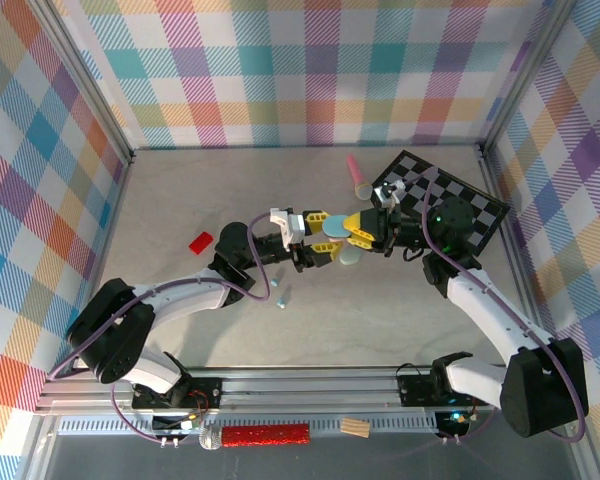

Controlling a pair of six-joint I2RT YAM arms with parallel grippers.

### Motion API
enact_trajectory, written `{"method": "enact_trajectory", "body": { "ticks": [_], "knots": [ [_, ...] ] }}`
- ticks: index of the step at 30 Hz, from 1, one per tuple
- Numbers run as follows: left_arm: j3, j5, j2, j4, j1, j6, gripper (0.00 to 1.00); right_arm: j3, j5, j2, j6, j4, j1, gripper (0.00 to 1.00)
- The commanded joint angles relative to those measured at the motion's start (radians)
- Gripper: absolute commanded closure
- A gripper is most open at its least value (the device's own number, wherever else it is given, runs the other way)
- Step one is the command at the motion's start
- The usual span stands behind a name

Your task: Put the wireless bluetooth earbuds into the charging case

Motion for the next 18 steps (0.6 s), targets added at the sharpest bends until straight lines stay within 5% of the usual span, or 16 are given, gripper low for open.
{"method": "enact_trajectory", "body": {
  "ticks": [1,18],
  "knots": [
    [0.030,0.059,0.014,0.044,0.000,-0.003,0.49,0.015,0.023,0.005,0.001,0.060,0.009,0.98],
    [0.037,0.017,0.032,0.115,0.000,-0.030,0.49,0.007,0.018,0.001,-0.017,0.036,0.014,0.98]
  ]
}}
